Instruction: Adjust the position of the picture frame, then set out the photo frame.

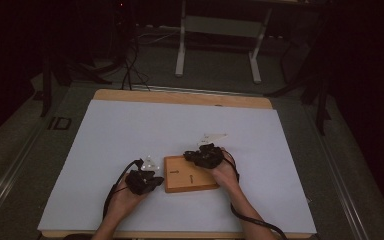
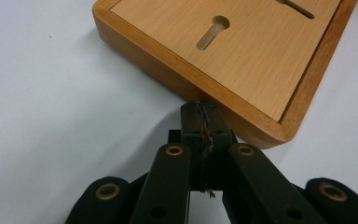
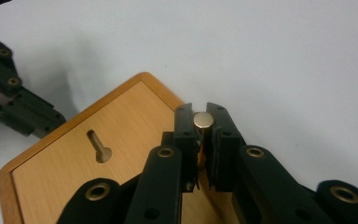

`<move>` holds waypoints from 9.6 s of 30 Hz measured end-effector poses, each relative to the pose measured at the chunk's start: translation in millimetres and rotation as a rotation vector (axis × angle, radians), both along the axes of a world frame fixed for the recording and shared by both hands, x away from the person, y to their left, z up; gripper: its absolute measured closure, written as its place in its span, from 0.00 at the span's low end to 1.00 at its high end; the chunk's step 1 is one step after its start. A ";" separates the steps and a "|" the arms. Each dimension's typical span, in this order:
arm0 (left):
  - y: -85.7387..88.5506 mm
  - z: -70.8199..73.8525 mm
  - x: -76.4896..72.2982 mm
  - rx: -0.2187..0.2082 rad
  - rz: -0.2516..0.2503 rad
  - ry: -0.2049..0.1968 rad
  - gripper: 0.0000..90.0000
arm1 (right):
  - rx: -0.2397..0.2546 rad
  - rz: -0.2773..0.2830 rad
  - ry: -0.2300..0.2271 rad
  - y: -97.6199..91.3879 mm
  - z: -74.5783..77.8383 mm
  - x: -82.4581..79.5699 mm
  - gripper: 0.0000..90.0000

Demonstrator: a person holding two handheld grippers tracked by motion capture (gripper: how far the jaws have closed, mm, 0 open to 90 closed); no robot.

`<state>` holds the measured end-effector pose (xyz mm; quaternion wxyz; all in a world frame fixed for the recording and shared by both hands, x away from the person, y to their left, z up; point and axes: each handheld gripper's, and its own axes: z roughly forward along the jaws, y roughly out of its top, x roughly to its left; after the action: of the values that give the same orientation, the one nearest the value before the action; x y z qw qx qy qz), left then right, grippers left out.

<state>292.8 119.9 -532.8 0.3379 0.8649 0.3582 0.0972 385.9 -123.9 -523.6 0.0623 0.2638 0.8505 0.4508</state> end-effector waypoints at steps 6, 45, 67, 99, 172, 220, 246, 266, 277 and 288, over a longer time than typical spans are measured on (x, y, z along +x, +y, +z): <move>-0.4 -0.2 1.2 -0.004 0.017 -0.009 0.98 | -0.004 -0.074 0.007 -1.2 -0.3 -3.2 0.94; 17.1 6.4 9.4 -0.075 0.100 -0.093 0.87 | -0.049 -0.126 -0.085 -32.1 15.8 -18.0 0.57; 7.2 22.3 24.6 -0.148 0.052 -0.096 0.80 | -0.115 -0.180 -0.122 -76.7 6.5 -54.2 0.55; -66.8 24.5 65.7 -0.154 -0.122 -0.125 0.71 | -0.074 -0.258 -0.124 -112.6 2.9 -72.9 0.55; -61.0 12.7 112.7 -0.298 -0.141 0.087 0.94 | -0.080 -0.129 -0.132 -112.1 0.5 -81.6 0.57; -62.6 17.9 125.6 -0.286 -0.164 0.141 0.95 | -0.150 -0.056 -0.235 -86.3 -7.7 -81.7 0.44; -61.3 15.0 116.2 -0.315 -0.233 0.217 0.94 | -0.183 -0.005 -0.333 -73.4 0.2 -91.7 0.29; -49.7 20.2 100.2 -0.325 -0.241 0.138 0.77 | -0.103 0.022 -0.328 -71.1 6.4 -89.1 0.56; -5.8 32.0 75.6 -0.329 -0.145 -0.021 0.69 | -0.098 0.021 -0.315 -74.2 7.3 -88.0 0.56; 22.4 26.0 49.1 -0.315 -0.106 -0.103 0.62 | -0.098 0.020 -0.312 -75.5 7.8 -87.2 0.56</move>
<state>341.9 142.3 -506.8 0.4916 0.8130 0.3049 0.0660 298.7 -199.4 -515.8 0.2020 0.1786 0.8540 0.4449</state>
